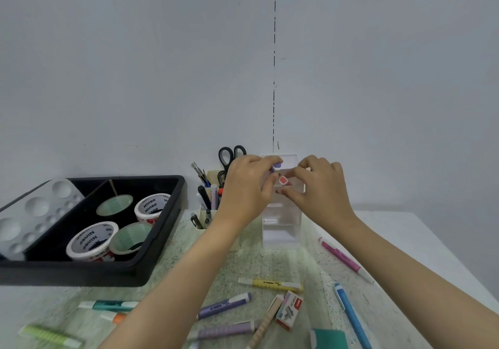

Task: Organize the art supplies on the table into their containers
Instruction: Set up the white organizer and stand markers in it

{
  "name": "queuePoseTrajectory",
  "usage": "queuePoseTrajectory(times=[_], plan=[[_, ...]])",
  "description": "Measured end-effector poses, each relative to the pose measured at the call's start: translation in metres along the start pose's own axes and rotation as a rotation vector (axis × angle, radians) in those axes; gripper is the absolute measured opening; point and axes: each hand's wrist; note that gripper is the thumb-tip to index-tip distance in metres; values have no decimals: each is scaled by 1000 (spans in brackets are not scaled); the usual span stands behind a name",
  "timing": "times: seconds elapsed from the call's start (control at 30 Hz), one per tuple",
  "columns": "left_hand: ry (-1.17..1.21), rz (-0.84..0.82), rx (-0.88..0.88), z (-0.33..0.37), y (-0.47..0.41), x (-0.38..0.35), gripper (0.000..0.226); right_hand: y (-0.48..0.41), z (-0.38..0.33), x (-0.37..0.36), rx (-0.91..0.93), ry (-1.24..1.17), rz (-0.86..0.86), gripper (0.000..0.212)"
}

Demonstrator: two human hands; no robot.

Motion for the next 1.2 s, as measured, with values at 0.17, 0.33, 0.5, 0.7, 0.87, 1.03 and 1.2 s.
queuePoseTrajectory(times=[0.17,0.33,0.5,0.7,0.87,1.03,1.2], plan=[[4,-28,23,-7,4,1,17,-3,0,4,16,-60,79,25],[-26,-62,45,-8,6,1,15,-6,12,28,181,-78,59,18],[-13,-94,73,-7,9,-1,16,2,28,35,371,13,-59,10],[-30,-150,88,-8,9,-2,15,3,33,22,323,30,-124,10],[-41,-159,100,-6,8,-2,15,3,36,13,254,-3,-159,10],[-25,-149,125,-4,8,-5,15,7,36,11,119,-142,-206,8],[-10,-152,128,6,8,-11,16,9,32,12,1,-241,-286,11]])
Point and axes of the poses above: each hand's wrist, its own y-axis away from the middle knuckle, its own x-axis out of the back of the hand, z = x × y, and after that the axes turned 2 degrees about z, right-handed
